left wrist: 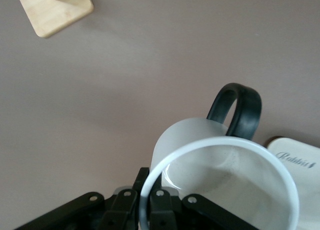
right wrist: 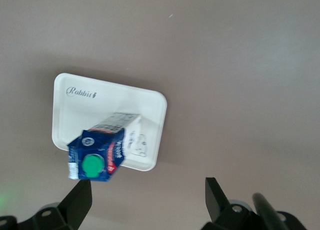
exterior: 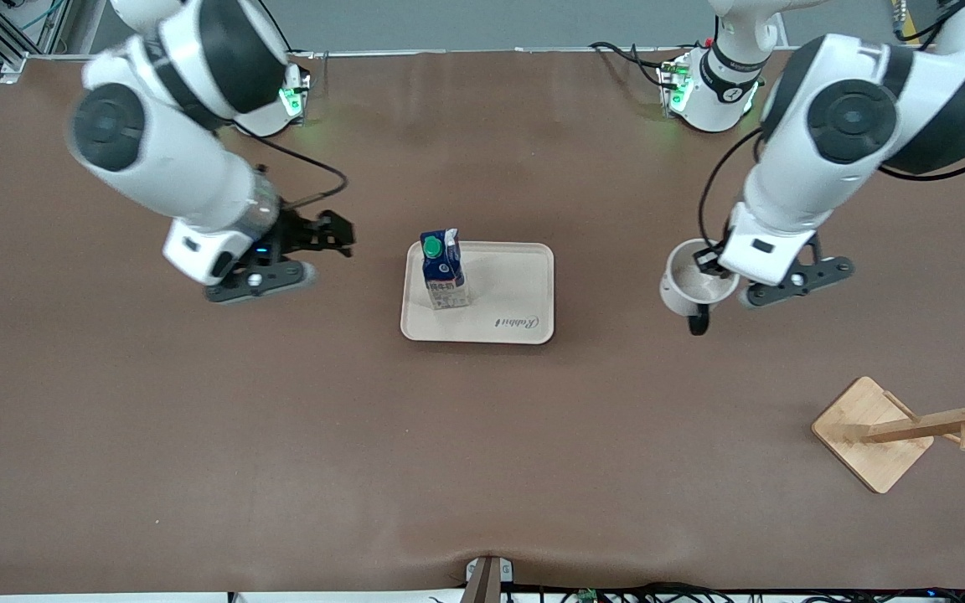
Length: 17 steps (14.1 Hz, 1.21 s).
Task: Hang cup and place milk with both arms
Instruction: 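Carry the mug toward the wooden stand while the right gripper reaches the carton, then grasp the milk carton with the right gripper while the left gripper nears the stand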
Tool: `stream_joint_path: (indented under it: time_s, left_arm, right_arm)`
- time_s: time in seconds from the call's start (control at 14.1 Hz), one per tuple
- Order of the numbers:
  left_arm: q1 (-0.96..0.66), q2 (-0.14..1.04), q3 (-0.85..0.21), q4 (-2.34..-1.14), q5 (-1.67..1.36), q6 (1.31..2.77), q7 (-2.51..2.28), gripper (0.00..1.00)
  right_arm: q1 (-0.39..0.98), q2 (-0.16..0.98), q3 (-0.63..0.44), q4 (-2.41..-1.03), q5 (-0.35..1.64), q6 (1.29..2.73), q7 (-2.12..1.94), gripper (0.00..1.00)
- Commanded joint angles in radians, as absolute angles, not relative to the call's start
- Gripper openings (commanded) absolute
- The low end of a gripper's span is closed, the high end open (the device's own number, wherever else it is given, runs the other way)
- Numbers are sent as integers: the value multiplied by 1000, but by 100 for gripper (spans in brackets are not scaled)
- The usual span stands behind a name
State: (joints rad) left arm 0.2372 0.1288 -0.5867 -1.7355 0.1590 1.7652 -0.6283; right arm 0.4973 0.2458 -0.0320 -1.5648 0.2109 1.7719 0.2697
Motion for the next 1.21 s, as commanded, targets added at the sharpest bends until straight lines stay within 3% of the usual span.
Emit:
stream_joint_path:
  time_s: [0.0, 0.28, 0.57, 1.14]
  left_arm:
    - [328, 87, -597, -1736, 114, 1730, -461, 0]
    - [446, 75, -594, -1730, 107, 1704, -218, 0]
    - [553, 81, -591, -1720, 110, 1706, -2, 0]
    - [675, 187, -572, -1589, 135, 1756, 257, 0]
  right_arm:
    - [581, 319, -43, -1543, 195, 1827, 368, 100]
    - [644, 391, -43, -1542, 178, 1914, 394, 100]
    - [661, 397, -41, -1551, 167, 1901, 393, 100]
    - [707, 452, -40, -1551, 181, 1850, 399, 100]
